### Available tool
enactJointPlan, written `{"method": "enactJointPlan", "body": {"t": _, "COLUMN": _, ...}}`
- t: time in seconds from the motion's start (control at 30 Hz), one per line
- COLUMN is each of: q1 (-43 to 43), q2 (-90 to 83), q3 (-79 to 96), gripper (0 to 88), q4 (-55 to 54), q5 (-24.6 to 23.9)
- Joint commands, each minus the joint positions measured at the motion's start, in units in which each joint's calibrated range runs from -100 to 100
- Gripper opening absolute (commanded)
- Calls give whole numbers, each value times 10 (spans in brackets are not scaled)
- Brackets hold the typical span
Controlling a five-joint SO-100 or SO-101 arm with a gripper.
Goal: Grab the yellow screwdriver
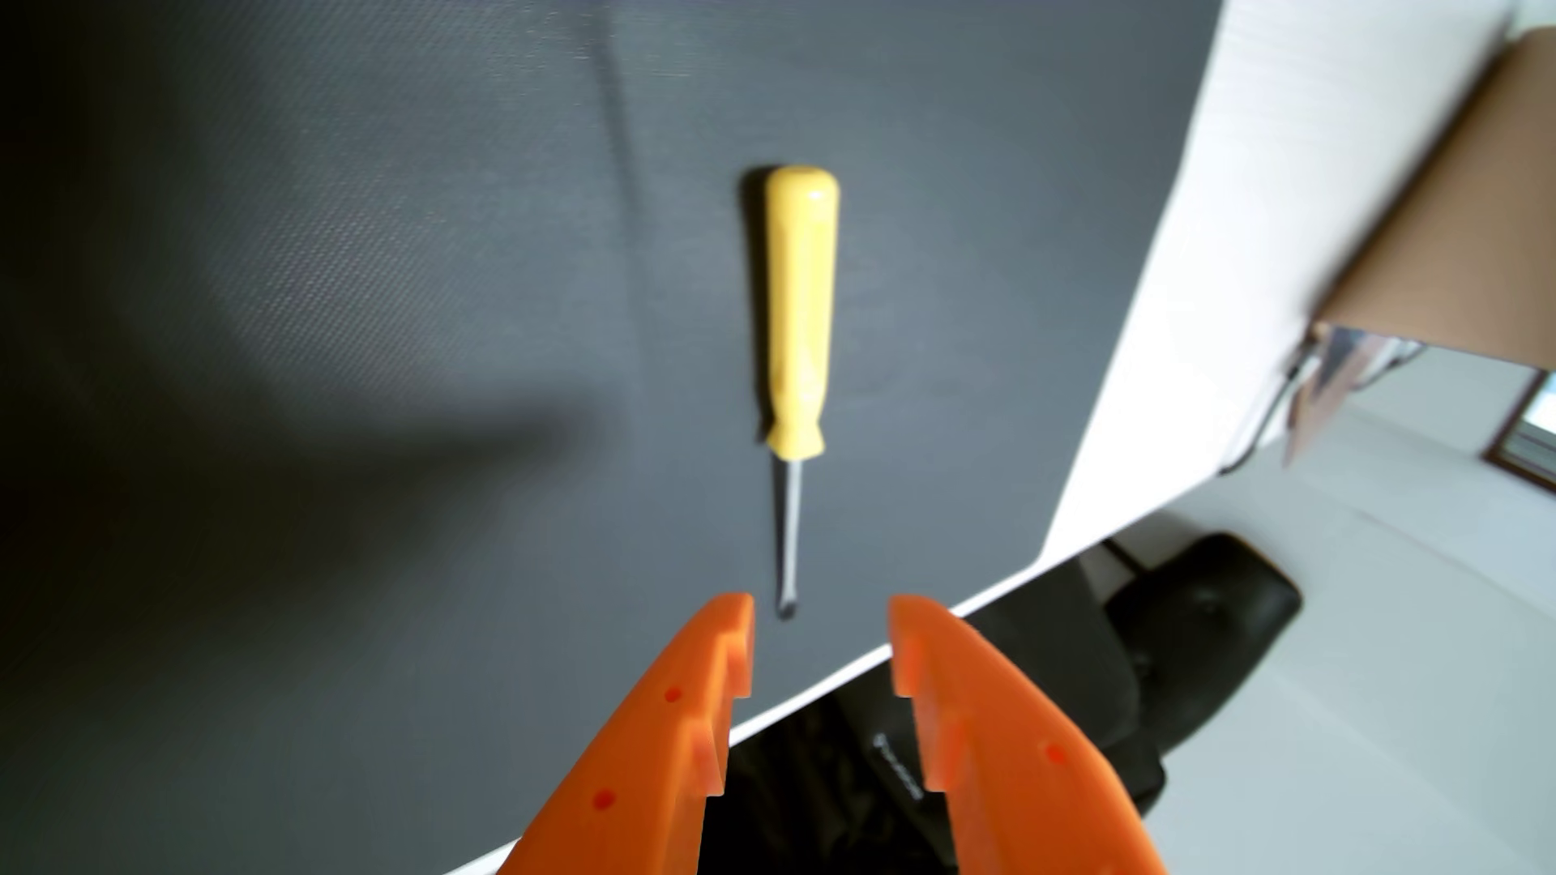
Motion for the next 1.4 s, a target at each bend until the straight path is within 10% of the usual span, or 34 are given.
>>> {"method": "enactJointPlan", "body": {"t": 0.0, "q1": 2, "q2": 123, "q3": -70, "gripper": 149, "q4": 0, "q5": 10}}
{"method": "enactJointPlan", "body": {"t": 1.37, "q1": -14, "q2": 594, "q3": -392, "gripper": 167, "q4": 18, "q5": 100}}
